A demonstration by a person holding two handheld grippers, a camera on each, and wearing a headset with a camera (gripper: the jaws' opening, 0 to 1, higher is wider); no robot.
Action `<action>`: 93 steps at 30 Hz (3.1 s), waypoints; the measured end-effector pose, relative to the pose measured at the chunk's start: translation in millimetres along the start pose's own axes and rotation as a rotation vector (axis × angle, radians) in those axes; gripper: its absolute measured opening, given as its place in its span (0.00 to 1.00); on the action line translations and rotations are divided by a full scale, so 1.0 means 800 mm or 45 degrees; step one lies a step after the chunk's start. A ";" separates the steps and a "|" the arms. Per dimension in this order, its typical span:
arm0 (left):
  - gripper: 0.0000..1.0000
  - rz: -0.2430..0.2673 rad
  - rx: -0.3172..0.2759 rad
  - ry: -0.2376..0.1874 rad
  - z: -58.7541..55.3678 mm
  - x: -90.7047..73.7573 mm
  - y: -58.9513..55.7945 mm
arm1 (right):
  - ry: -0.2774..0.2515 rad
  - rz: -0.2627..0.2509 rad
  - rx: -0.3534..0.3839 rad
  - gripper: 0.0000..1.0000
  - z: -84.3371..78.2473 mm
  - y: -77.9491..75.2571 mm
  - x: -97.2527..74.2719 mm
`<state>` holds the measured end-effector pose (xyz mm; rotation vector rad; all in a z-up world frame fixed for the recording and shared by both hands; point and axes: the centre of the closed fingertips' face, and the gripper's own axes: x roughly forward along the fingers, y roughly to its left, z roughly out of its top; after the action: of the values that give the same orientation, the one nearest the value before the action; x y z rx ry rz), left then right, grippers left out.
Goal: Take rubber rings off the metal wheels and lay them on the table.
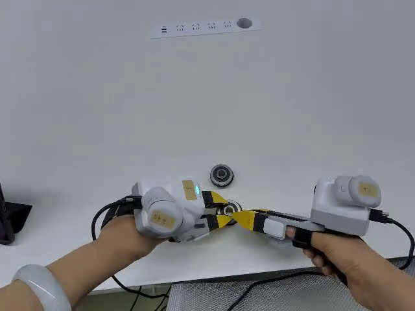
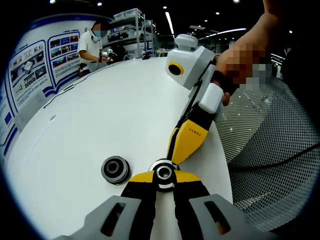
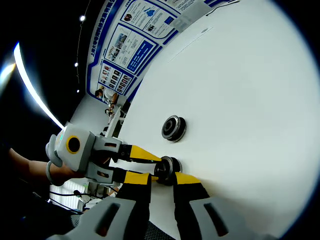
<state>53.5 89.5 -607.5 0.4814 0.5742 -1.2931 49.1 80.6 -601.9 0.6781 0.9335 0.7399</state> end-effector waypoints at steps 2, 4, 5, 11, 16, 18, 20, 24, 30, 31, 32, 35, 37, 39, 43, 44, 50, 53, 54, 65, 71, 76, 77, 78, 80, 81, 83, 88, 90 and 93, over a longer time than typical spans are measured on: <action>0.12 0.000 0.000 0.000 0.000 0.000 0.000 | 0.001 -0.006 -0.006 0.17 0.000 -0.001 0.000; 0.12 0.000 -0.001 -0.001 0.000 0.000 0.000 | 0.003 -0.019 -0.017 0.14 0.000 -0.004 0.000; 0.12 0.000 -0.001 -0.001 0.001 0.000 0.000 | 0.004 -0.022 -0.016 0.13 0.000 -0.004 0.001; 0.12 -0.002 0.001 -0.003 0.001 -0.001 0.000 | 0.014 -0.049 -0.009 0.08 0.000 -0.010 0.001; 0.12 -0.004 0.003 -0.003 0.001 -0.001 0.000 | 0.026 -0.065 -0.005 0.03 0.000 -0.014 0.001; 0.12 -0.003 0.002 -0.003 0.001 -0.001 0.000 | 0.026 -0.063 -0.004 0.03 0.001 -0.013 0.001; 0.12 -0.003 0.001 -0.003 0.001 -0.001 0.000 | 0.029 -0.065 -0.007 0.02 0.001 -0.013 0.001; 0.12 -0.003 0.001 -0.002 0.002 -0.002 -0.001 | 0.030 -0.071 -0.022 0.02 0.001 -0.013 0.001; 0.12 -0.002 -0.001 -0.002 0.001 -0.002 -0.001 | 0.023 -0.074 -0.039 0.02 0.002 -0.010 0.002; 0.12 -0.002 0.000 -0.002 0.001 -0.001 0.000 | 0.022 -0.074 -0.039 0.02 0.002 -0.010 0.002; 0.12 -0.001 -0.001 -0.002 0.001 -0.001 0.000 | 0.022 -0.073 -0.036 0.02 0.002 -0.009 0.002; 0.12 -0.001 0.000 -0.002 0.001 -0.001 0.000 | 0.022 -0.072 -0.039 0.02 0.003 -0.008 0.002; 0.12 -0.001 -0.001 -0.002 0.001 -0.001 0.000 | 0.022 -0.070 -0.041 0.02 0.002 -0.007 0.003; 0.12 0.000 -0.001 -0.002 0.001 -0.001 0.000 | 0.023 -0.065 -0.047 0.02 0.003 -0.005 0.004; 0.12 0.001 -0.002 -0.002 0.000 -0.001 0.000 | 0.025 -0.056 -0.049 0.02 0.003 -0.002 0.005; 0.12 0.001 -0.001 -0.002 0.000 -0.001 0.000 | 0.024 -0.053 -0.049 0.02 0.003 0.000 0.006; 0.12 0.002 0.000 -0.002 0.000 -0.001 0.000 | -0.026 -0.022 -0.020 0.02 0.014 0.010 0.008; 0.12 0.002 0.001 -0.001 0.000 -0.001 0.000 | -0.015 -0.029 -0.031 0.02 0.014 0.008 0.008; 0.12 0.002 0.003 0.000 0.001 -0.001 0.000 | -0.015 -0.032 -0.027 0.02 0.014 0.007 0.007; 0.13 0.008 0.007 0.002 0.000 -0.001 0.000 | -0.013 -0.058 -0.007 0.02 0.010 -0.001 0.001; 0.13 0.014 0.003 -0.001 0.000 -0.001 0.000 | -0.011 -0.058 -0.006 0.02 0.009 -0.001 0.002; 0.13 0.018 -0.014 -0.019 0.001 -0.001 0.001 | -0.011 -0.061 -0.006 0.02 0.008 -0.001 0.001; 0.13 0.019 -0.014 -0.020 0.001 -0.001 0.000 | -0.011 -0.062 -0.006 0.02 0.008 -0.001 0.000; 0.14 0.020 -0.016 -0.022 0.001 -0.001 0.000 | -0.011 -0.062 -0.004 0.02 0.007 -0.001 0.000; 0.14 0.023 -0.011 -0.024 0.002 -0.001 0.000 | -0.013 -0.065 -0.004 0.02 0.007 -0.002 -0.001; 0.15 0.026 -0.012 -0.026 0.002 -0.001 0.001 | -0.012 -0.066 -0.001 0.02 0.007 -0.002 -0.001; 0.17 0.028 -0.011 -0.026 0.002 -0.002 0.002 | -0.009 -0.066 0.001 0.02 0.006 -0.003 -0.001; 0.20 0.023 -0.008 -0.038 0.003 -0.006 -0.002 | -0.008 -0.066 0.004 0.02 0.006 -0.003 -0.001; 0.23 0.033 -0.006 -0.043 0.003 -0.008 -0.002 | -0.008 -0.064 0.004 0.02 0.006 -0.002 0.000; 0.25 0.040 -0.007 -0.064 0.006 -0.011 -0.003 | -0.006 -0.065 0.002 0.02 0.006 -0.003 0.000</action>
<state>50.5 92.9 -598.4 0.4502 0.5259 -1.2698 54.2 78.5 -601.3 0.6549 0.9437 0.6918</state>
